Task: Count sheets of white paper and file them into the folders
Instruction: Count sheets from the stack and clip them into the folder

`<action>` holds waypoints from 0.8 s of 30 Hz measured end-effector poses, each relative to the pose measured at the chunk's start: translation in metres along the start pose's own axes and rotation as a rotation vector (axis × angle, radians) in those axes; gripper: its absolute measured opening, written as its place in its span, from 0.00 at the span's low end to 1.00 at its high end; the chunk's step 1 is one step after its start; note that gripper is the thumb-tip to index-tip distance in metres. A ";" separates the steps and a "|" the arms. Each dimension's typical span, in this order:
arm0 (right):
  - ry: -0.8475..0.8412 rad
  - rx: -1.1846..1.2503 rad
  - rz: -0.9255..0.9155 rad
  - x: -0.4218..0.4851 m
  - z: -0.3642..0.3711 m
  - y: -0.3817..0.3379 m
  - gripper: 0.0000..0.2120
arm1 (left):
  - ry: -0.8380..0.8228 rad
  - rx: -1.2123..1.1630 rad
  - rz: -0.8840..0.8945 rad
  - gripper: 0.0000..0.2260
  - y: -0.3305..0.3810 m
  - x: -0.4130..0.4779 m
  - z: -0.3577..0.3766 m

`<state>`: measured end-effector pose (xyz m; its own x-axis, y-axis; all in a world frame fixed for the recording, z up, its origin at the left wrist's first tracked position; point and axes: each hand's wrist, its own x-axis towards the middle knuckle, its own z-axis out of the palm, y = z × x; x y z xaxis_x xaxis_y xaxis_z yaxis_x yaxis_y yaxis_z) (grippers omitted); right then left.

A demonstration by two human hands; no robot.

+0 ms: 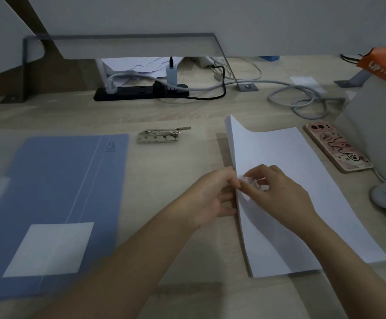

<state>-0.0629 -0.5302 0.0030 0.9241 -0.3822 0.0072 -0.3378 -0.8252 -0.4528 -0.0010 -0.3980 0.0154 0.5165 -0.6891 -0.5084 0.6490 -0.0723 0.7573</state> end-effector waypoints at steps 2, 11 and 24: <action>0.037 -0.042 0.000 -0.001 0.005 -0.001 0.23 | -0.003 -0.002 0.006 0.17 -0.002 -0.003 0.003; -0.026 0.087 0.066 0.001 0.000 0.000 0.14 | 0.032 0.033 0.060 0.13 -0.001 -0.006 0.009; -0.078 0.119 0.075 0.002 0.000 0.002 0.07 | 0.067 0.027 0.023 0.13 -0.002 0.001 0.004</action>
<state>-0.0617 -0.5323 0.0024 0.9096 -0.4038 -0.0976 -0.3871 -0.7385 -0.5520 -0.0047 -0.4016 0.0151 0.5678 -0.6408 -0.5167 0.6221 -0.0770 0.7792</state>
